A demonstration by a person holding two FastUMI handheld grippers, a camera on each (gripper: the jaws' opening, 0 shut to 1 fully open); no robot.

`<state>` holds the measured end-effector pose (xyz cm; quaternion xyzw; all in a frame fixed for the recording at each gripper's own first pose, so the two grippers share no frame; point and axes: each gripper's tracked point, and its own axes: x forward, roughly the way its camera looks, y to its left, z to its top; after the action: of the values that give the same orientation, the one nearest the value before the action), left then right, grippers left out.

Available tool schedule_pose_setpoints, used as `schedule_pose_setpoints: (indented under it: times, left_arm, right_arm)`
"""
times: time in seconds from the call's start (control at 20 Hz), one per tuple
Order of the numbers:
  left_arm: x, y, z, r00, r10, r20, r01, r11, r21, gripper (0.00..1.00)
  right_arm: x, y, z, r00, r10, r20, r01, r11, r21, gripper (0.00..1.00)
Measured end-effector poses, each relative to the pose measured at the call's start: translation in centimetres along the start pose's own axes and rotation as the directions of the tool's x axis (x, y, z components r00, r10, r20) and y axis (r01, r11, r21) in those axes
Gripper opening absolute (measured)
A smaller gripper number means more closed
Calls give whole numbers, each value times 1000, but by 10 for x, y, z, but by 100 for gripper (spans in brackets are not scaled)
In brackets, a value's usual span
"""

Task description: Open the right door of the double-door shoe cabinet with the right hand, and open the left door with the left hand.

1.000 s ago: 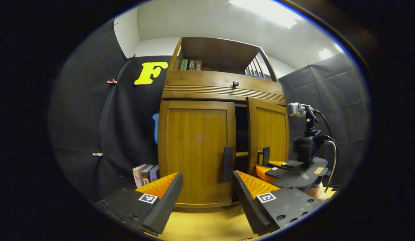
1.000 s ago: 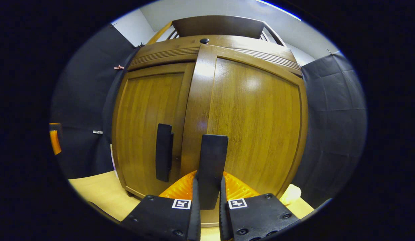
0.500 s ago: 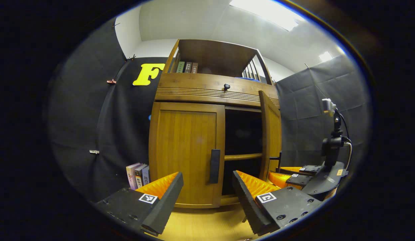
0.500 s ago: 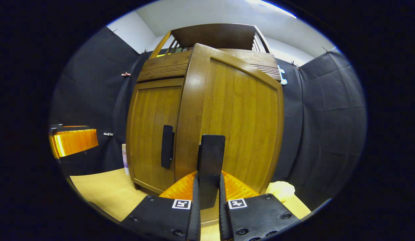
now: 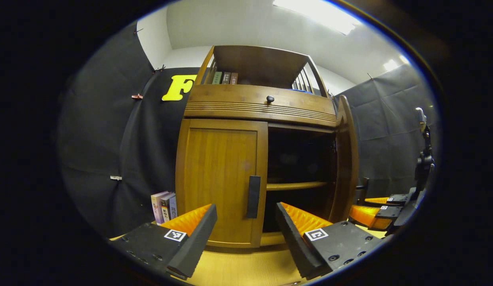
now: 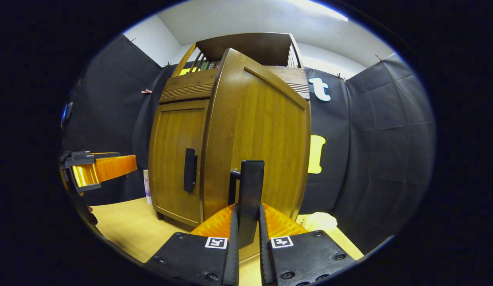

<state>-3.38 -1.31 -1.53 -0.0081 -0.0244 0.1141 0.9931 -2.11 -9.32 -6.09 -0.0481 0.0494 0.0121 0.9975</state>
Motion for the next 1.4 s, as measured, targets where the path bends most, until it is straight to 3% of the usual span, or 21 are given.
schedule_pose_setpoints:
  times: [0.2,0.4,0.45,0.5,0.65,0.75,0.8,1.1,1.35,1.4]
  left_arm:
    - [11,-14,-2,1000,-9,1,9,1000,-11,93]
    - [24,-26,-7,1000,-7,1,7,1000,11,91]
    - [27,-29,-9,1000,-4,1,4,1000,20,91]
    - [30,-29,-10,1000,6,2,-6,1000,26,91]
    - [40,-34,-15,1000,23,1,-23,999,33,92]
    - [47,-37,-21,1000,25,-6,-25,999,41,93]
    - [52,-38,-23,999,32,-9,-32,998,45,92]
    - [73,-30,-36,998,60,-36,-58,997,47,91]
    - [80,-16,-38,992,117,-44,-114,992,57,91]
    - [81,-12,-38,991,128,-45,-125,990,61,92]
  right_arm:
    - [-14,-26,2,999,-40,-2,40,999,-2,25]
    - [-23,-49,-2,996,-86,-5,86,996,-31,24]
    - [-25,-54,-3,995,-96,-6,96,995,-40,19]
    - [-27,-59,-3,994,-105,-1,105,993,-49,24]
    - [-31,-78,3,991,-131,21,132,989,-63,17]
    - [-35,-89,3,990,-141,21,142,989,-49,19]
    - [-37,-96,5,988,-152,21,153,988,-38,10]
    - [-54,-121,4,981,-192,32,193,981,-22,13]
    - [-84,-145,12,948,-308,79,313,948,-56,13]
    - [-91,-153,15,937,-336,93,342,938,-54,17]
